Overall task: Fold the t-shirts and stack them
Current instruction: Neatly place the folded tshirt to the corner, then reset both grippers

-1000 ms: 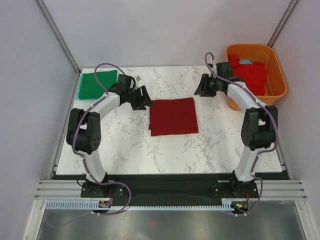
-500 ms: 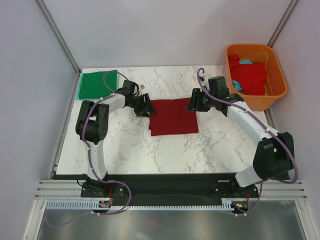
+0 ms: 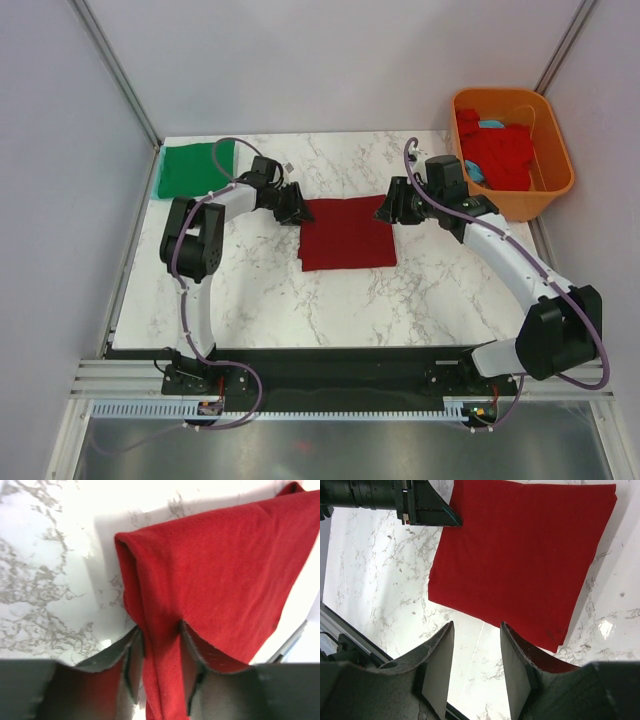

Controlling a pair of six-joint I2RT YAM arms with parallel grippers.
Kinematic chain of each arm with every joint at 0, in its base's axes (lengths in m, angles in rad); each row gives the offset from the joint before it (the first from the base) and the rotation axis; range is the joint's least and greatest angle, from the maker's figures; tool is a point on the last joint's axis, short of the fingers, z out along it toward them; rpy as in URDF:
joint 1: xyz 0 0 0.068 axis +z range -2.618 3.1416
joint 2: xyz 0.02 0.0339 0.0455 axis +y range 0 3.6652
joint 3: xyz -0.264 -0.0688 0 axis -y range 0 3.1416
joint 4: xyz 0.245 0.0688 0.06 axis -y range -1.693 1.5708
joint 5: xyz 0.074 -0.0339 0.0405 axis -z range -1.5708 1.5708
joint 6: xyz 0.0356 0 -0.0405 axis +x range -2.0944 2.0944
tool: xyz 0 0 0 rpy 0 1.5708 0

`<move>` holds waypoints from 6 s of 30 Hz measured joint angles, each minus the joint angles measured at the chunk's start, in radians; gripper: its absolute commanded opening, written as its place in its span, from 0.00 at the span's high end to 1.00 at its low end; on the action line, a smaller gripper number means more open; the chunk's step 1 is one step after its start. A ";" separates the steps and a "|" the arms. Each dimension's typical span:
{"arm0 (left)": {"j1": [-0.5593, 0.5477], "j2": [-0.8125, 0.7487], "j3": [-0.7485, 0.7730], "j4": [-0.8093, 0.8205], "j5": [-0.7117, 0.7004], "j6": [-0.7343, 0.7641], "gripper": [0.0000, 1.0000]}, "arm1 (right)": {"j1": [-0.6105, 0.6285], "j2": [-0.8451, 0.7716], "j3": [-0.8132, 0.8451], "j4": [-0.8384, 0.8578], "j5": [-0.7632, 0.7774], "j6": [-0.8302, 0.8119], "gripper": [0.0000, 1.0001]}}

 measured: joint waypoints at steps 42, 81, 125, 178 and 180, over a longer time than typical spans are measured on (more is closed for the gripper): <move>-0.139 -0.281 -0.015 -0.317 -0.756 0.222 0.98 | 0.000 -0.097 -0.055 -0.013 -0.027 0.007 0.49; 0.320 -0.068 0.612 -0.372 -0.811 0.502 0.98 | 0.000 0.059 -0.030 0.044 -0.006 -0.014 0.49; 0.451 0.276 0.893 -0.333 -1.009 0.500 0.43 | -0.011 0.140 -0.019 0.062 0.019 -0.029 0.49; 0.067 -0.896 -0.283 -0.237 -0.216 0.187 0.49 | -0.011 -0.281 -0.066 -0.079 0.113 -0.002 0.02; 0.029 -0.983 -0.367 -0.184 -0.137 0.179 0.48 | -0.011 -0.326 -0.068 -0.080 0.123 0.006 0.02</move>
